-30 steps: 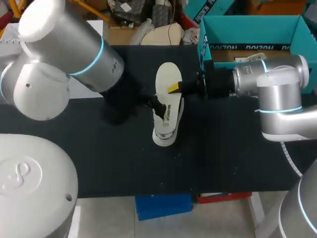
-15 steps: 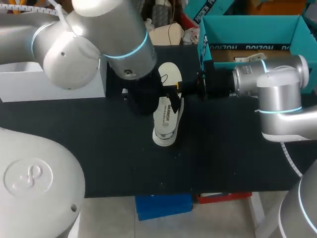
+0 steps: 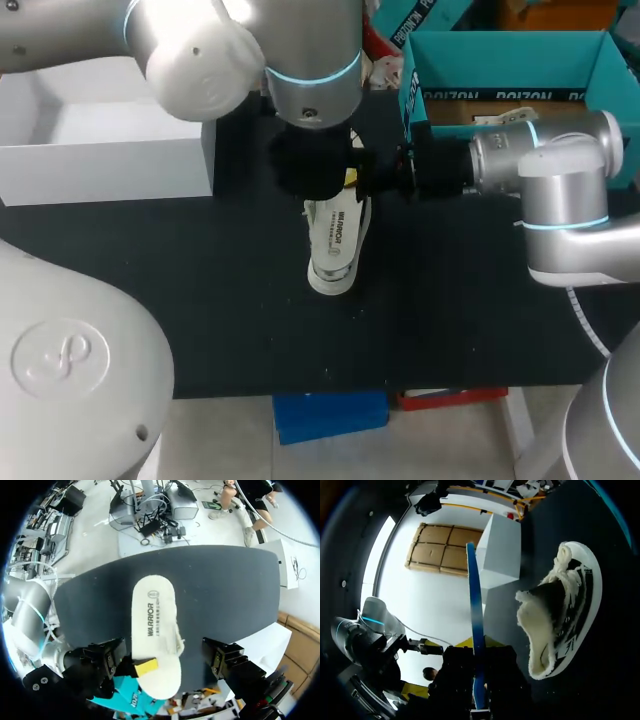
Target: Take the shoe out of the shoebox, open the shoe tongue, remove and reinsert the insole, then place the shoe into the shoebox
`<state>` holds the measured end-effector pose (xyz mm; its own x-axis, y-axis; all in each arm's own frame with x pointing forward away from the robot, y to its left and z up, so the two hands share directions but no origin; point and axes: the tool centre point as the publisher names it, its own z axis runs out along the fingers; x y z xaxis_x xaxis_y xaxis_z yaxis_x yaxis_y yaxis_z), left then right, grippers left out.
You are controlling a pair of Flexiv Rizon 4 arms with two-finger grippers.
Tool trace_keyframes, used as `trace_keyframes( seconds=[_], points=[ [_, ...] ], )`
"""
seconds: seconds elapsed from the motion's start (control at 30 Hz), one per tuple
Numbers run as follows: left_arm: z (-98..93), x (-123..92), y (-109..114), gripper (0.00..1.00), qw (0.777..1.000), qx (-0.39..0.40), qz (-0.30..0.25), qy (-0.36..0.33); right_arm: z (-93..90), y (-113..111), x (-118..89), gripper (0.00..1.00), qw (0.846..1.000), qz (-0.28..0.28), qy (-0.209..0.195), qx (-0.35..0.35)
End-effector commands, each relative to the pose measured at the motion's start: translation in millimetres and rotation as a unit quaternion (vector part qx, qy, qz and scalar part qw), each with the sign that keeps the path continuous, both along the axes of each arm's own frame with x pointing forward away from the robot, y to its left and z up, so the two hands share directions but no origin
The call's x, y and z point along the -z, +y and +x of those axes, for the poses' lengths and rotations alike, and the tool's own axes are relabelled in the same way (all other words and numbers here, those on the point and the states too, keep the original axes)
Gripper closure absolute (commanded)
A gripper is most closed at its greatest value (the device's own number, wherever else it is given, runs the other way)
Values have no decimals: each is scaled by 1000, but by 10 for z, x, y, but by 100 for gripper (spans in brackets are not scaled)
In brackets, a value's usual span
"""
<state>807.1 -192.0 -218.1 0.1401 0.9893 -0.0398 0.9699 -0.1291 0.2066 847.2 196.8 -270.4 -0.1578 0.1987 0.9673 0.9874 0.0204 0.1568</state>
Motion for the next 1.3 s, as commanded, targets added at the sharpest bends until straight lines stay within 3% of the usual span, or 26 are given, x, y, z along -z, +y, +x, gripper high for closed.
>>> trace_keyframes(
  seconds=[0.03, 0.43, 0.87, 1.03, 1.3],
  points=[
    [240, -14, -38, 0, 999, -11, 34, 1, 1, -1, -4, 100, 1000, -1, 1, 0],
    [883, -138, -57, 0, 1000, -11, 15, -15, 1, -1, -4, 100, 1000, -1, 1, 0],
    [1345, -215, -63, 0, 999, -25, 10, -28, 1, -1, -4, 100, 1000, -1, 1, 0],
    [1354, -244, -78, 0, 999, -26, -6, -34, 1, -1, -4, 100, 1000, -1, 1, 0],
    [1054, -251, -53, 0, 999, -15, -6, -34, 1, -1, -4, 100, 1000, -1, 1, 0]
  ],
)
